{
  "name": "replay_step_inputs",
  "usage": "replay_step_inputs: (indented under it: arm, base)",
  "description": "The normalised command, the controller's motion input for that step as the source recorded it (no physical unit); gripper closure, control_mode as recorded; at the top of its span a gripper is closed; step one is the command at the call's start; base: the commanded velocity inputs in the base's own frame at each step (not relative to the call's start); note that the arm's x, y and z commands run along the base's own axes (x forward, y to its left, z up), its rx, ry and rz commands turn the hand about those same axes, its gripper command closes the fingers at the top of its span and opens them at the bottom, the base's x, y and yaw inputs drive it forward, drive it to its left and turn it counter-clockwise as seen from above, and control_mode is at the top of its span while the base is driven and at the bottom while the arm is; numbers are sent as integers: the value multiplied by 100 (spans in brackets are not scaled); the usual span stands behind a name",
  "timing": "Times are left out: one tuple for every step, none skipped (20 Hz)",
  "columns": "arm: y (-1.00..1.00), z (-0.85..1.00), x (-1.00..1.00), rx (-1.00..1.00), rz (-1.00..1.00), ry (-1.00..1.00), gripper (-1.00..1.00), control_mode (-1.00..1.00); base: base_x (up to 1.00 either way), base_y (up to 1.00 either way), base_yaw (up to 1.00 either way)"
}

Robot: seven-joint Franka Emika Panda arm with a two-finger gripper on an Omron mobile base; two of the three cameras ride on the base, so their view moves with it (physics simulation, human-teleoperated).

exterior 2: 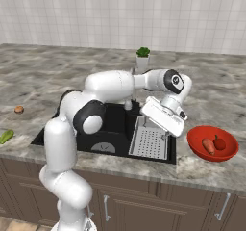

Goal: There is a mixed pile of frozen fruits and vegetables on the counter. Locate all the frozen vegetables and place the items in a bowl on the counter. Take all the frozen fruits and defrost them in a running sink.

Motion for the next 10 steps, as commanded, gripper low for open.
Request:
replay_step_inputs:
  arm:
    - [73, 25, -57, -10, 0, -24, -100, -100]
    - [75, 24, -52, -12, 0, -20, -100, -100]
    - [73, 27, -49, -12, 0, -18, -100, -100]
    - [75, 30, -49, -12, 0, -20, -100, -100]
    - [72, 29, -52, -11, 0, -24, -100, -100]
    - [68, 27, -52, -11, 0, -26, -100, -100]
    - [67, 26, -52, -11, -2, -28, -100, -100]
    - [66, 25, -49, -11, -4, -28, -100, -100]
    - [65, 27, -48, -11, -5, -30, -100, -100]
    - [66, 27, -47, -10, -6, -32, -100, -100]
  base:
    - [0, 0, 0]
    - [0, 0, 0]
    - [0, 0, 0]
    - [0, 0, 0]
    - [0, 0, 0]
    - [0, 0, 0]
    - [0, 0, 0]
    - [0, 0, 0]
    - [0, 0, 0]
    - [0, 0, 0]
